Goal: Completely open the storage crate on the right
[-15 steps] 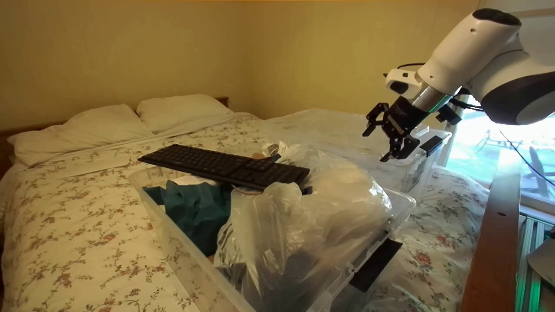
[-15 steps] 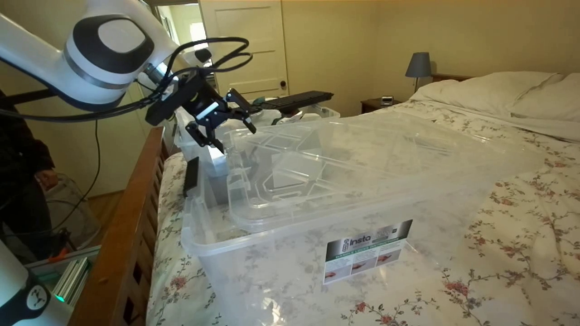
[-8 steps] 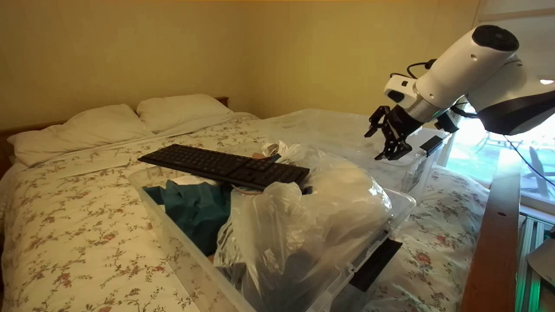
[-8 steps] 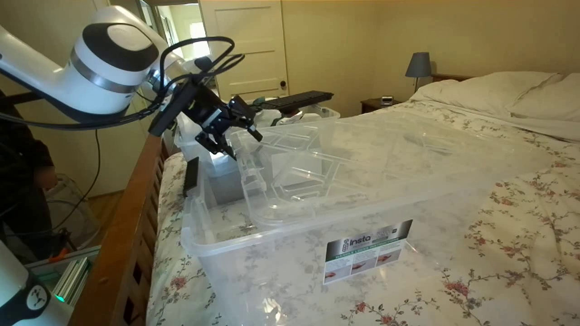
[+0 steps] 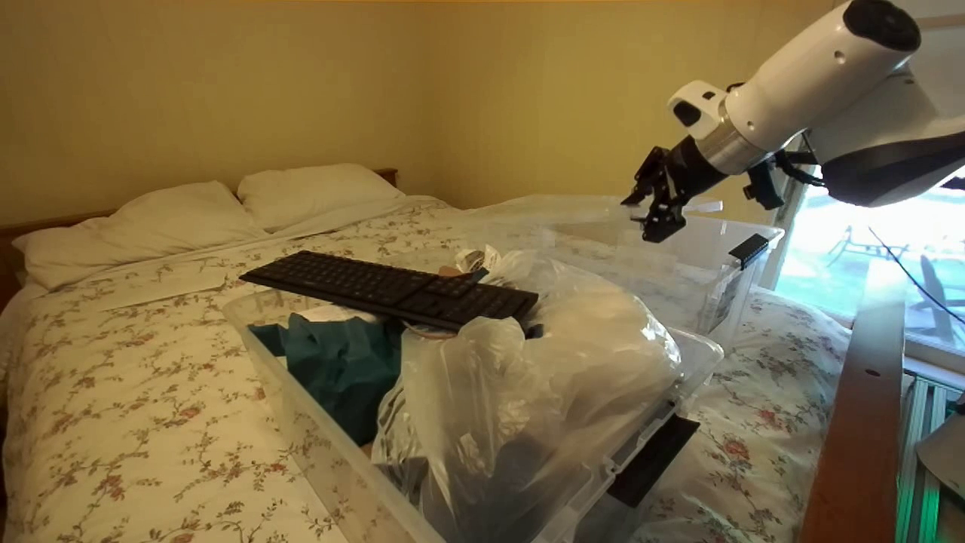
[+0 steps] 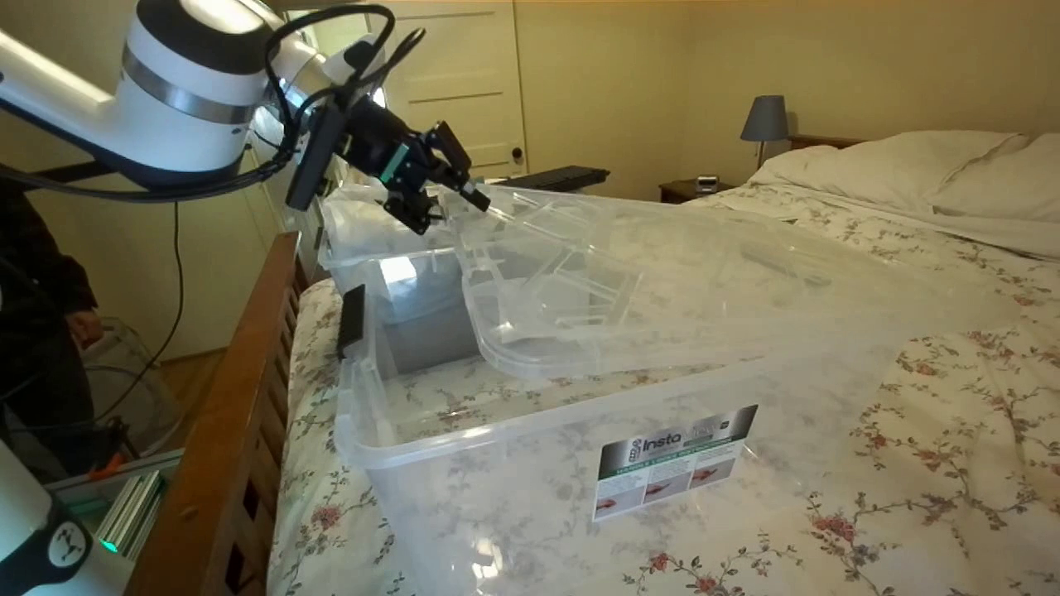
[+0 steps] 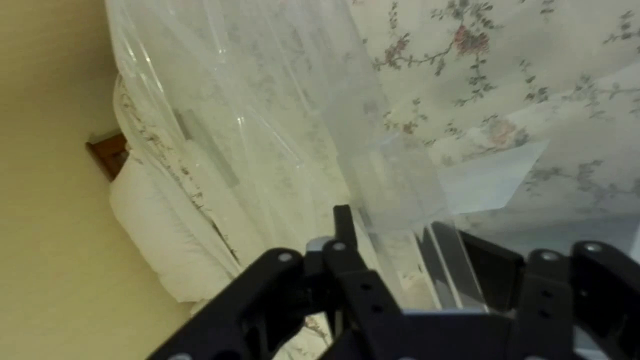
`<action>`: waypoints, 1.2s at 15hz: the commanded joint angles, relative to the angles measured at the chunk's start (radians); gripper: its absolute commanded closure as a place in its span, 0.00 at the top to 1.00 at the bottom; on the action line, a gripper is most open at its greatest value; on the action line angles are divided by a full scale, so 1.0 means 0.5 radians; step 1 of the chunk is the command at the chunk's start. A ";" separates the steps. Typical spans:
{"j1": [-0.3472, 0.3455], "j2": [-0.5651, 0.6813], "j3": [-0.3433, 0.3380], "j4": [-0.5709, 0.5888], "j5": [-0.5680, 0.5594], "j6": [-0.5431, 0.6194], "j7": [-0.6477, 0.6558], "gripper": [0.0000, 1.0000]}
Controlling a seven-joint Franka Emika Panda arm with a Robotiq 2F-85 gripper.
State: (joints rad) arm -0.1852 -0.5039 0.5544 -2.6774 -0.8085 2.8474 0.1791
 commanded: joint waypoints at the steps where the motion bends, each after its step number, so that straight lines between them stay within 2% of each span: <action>1: -0.116 -0.071 0.038 0.109 -0.008 0.049 0.201 0.08; 2: -0.137 -0.057 0.034 0.161 0.017 0.024 0.222 0.02; 4: -0.144 0.007 0.015 0.252 0.061 -0.018 0.187 0.00; 5: -0.131 0.052 -0.007 0.295 0.091 -0.017 0.148 0.03; 9: -0.010 0.238 -0.203 0.446 0.347 0.027 0.006 0.03; 10: 0.035 0.282 -0.295 0.487 0.434 0.045 -0.088 0.03; 11: 0.091 0.315 -0.377 0.516 0.527 0.064 -0.178 0.03; 12: 0.228 0.351 -0.527 0.550 0.587 0.057 -0.262 0.03; 14: 0.410 0.353 -0.692 0.590 0.827 0.044 -0.460 0.03; 16: 0.655 0.263 -0.878 0.590 1.111 0.014 -0.700 0.03; 18: 0.827 0.142 -1.021 0.576 1.317 -0.010 -0.893 0.03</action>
State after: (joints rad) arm 0.0746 -0.3783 0.1345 -2.3854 -0.3282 2.8527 -0.1727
